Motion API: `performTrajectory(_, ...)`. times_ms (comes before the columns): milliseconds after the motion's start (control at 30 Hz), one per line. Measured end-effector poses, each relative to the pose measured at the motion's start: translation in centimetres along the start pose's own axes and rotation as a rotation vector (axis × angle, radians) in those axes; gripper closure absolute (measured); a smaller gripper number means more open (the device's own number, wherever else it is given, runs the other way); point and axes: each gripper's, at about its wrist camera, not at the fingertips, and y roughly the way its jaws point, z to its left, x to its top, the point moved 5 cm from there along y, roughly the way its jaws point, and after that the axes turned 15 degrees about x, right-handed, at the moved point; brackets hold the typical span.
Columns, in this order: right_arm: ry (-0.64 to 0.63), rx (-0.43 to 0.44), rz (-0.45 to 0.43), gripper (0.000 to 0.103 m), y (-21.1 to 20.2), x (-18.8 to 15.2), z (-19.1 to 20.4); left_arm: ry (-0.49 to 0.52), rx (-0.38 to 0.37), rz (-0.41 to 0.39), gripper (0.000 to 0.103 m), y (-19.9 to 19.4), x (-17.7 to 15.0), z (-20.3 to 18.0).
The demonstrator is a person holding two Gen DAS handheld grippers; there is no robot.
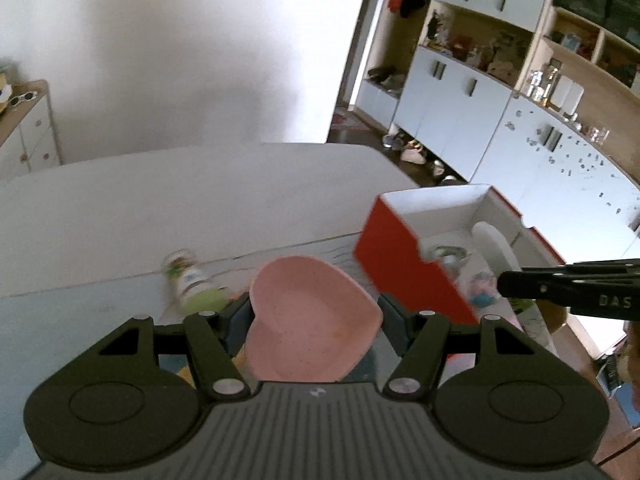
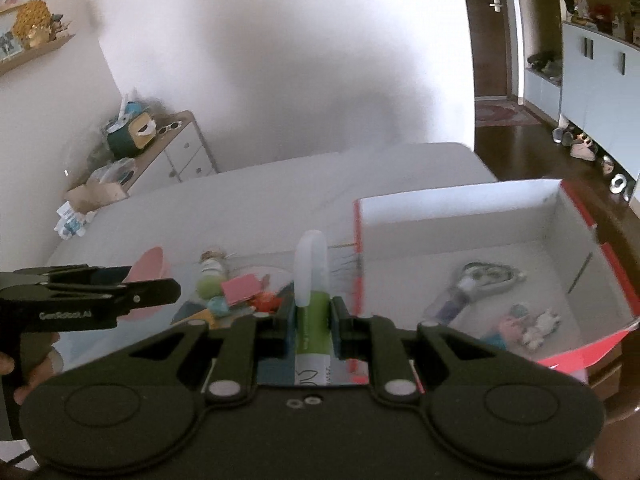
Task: Organize rigid objects
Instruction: 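Carry the heart bowl and pen over the red box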
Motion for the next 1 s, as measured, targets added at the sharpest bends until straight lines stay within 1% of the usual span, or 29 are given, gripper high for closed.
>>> performTrajectory(100,0.007,-0.006,-0.012,0.087,-1.1,0.4,-1.9,0.004,-0.003,-0.021,0.037,-0.1,0.8,-2.2)
performTrajectory(233,0.019,-0.016,-0.022,0.087,-2.3,0.9,-4.6,0.007,-0.008,-0.03,0.037,0.2,1.8,-4.8)
performTrajectory(467,0.039,-0.054,-0.04,0.087,-3.2,1.8,-9.3,0.059,-0.023,-0.028,0.036,1.8,2.8,-10.6)
performTrajectory(700,0.04,-0.078,-0.056,0.087,-3.7,2.9,-12.9,0.116,-0.025,0.013,0.036,4.8,3.2,-15.6)
performTrajectory(833,0.046,-0.097,-0.043,0.087,-3.4,3.5,-15.4,0.155,-0.025,0.021,0.037,6.2,3.6,-18.3)
performTrajectory(1000,0.063,-0.116,-0.028,0.087,-2.7,3.8,-18.3,0.195,-0.029,0.053,0.036,8.3,4.2,-20.9)
